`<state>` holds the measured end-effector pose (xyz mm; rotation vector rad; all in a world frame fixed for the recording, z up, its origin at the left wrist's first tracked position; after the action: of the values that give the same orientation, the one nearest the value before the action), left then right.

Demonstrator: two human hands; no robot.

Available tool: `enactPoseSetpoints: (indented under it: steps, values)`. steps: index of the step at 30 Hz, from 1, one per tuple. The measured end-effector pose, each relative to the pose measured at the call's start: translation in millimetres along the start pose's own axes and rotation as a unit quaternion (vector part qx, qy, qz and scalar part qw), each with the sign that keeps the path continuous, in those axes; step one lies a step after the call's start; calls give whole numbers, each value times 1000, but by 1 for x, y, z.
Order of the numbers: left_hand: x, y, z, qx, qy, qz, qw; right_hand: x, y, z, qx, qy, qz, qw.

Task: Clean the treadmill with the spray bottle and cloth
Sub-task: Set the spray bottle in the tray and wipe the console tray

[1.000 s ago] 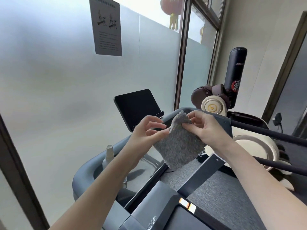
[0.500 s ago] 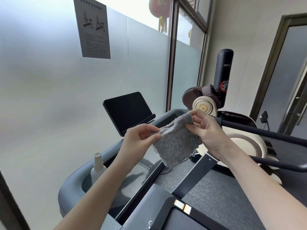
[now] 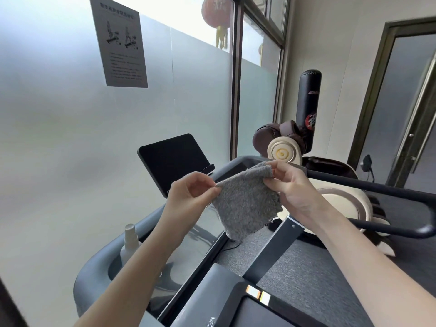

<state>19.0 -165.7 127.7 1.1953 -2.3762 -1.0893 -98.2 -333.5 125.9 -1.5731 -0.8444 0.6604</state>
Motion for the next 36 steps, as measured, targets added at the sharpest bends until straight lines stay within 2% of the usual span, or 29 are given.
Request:
enactPoseSetpoints:
  steps: [5, 9, 13, 18, 22, 25, 28, 30, 33, 36]
  values:
    - [-3, 7, -6, -1, 10, -5, 1000, 14, 7, 5, 59, -81, 35, 994]
    - [0, 6, -9, -18, 16, 10, 1000, 20, 17, 8, 86, -99, 54, 990]
    - [0, 6, -9, -26, 14, 28, 999, 16, 15, 7, 82, -70, 60, 992]
    - [-6, 3, -3, -22, 51, 43, 998, 5, 4, 4, 51, -2, 51, 997]
    - [-1, -7, 1, -66, 72, 117, 988, 11, -7, 4, 46, -16, -15, 999]
    - [12, -18, 10, -115, 5, 157, 981, 13, -15, 3, 57, -28, -78, 995]
    - [27, -27, 25, -142, -72, 137, 978, 12, -19, 4, 64, -35, -116, 991]
    - [26, -32, 27, -141, -54, 125, 980, 9, -19, 6, 62, -30, -81, 994]
    - [21, -28, 20, -114, -35, 84, 989, -4, -14, 8, 67, -5, 64, 996]
    - [24, -16, 4, -81, -90, -1, 993, -7, -6, 11, 85, -43, 238, 967]
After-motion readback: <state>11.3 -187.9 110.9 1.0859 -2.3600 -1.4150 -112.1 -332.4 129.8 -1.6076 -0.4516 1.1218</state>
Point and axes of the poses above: each hand's wrist, its own z-axis away from the middle knuckle, its own x-axis out of the palm, y = z × x, the point moved 9 cm from there along -z, towards the middle knuckle, and after that the axes turned 13 degrees about x, right-handed, at the moved point
